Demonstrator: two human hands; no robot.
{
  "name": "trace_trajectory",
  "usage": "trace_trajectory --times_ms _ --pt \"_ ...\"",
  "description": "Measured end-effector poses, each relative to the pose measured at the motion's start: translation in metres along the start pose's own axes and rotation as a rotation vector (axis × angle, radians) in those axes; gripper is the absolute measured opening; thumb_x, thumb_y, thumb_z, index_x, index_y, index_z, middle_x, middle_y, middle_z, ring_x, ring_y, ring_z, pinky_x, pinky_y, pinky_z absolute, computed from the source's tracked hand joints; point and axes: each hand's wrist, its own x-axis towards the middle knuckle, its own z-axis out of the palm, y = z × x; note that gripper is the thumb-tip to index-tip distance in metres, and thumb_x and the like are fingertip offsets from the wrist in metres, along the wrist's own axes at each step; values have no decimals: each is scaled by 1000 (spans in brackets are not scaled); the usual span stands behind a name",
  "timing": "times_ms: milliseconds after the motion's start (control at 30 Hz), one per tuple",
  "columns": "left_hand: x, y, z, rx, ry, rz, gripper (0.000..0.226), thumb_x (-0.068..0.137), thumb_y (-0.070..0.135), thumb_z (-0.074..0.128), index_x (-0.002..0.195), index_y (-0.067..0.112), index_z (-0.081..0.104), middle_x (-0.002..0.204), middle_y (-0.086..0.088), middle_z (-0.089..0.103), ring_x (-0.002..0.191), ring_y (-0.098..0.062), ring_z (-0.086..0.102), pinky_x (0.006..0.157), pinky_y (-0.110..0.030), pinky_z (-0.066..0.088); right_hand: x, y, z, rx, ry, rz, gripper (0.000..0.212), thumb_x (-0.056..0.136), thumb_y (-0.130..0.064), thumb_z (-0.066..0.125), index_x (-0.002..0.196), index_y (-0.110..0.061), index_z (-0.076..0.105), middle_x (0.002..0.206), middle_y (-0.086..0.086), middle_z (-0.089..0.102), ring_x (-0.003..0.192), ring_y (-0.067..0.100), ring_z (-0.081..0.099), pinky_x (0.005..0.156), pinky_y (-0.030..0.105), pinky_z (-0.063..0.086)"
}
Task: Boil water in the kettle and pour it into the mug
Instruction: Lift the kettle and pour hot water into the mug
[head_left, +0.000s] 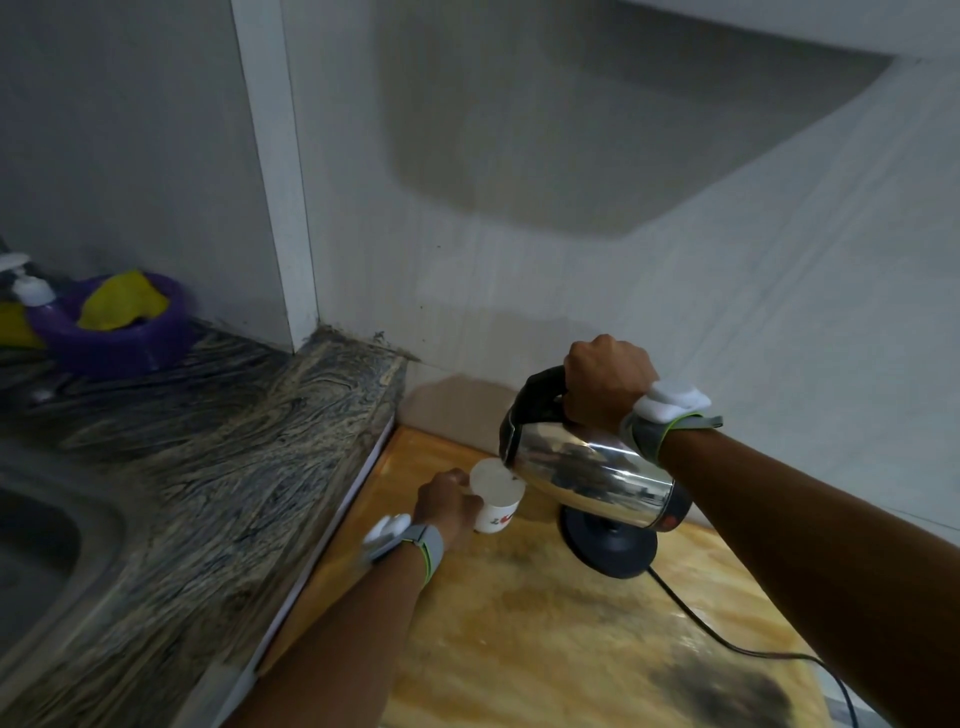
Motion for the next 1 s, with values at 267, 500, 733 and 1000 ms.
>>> trace_trajectory --times_ms 267,500,733,1000 --pt "-3 2 -1 22 14 3 46 96 17 62 141 15 61 134 -20 68 122 -39 65 97 -40 58 2 4 6 -7 -3 -27 31 58 -40 67 64 -22 43 54 -4 30 42 19 33 48 27 34" --pt "-9 2 0 52 19 39 48 97 18 64 144 13 60 138 -19 66 124 -37 66 101 -41 57 1 5 4 -14 23 -37 35 59 -36 68 58 -22 36 53 -4 30 40 15 29 46 25 32" --pt "-11 3 -2 66 17 57 49 97 18 65 146 12 59 139 -17 67 125 -37 66 102 -40 57 2 3 3 -29 50 -30 30 60 -34 71 61 -20 44 52 -5 28 39 13 23 45 23 25" --pt "-16 5 -4 103 -5 86 50 98 15 60 148 11 55 146 -19 61 131 -38 61 104 -42 56 3 4 4 -19 47 -58 32 59 -36 71 63 -22 42 52 -6 27 39 12 24 44 20 20"
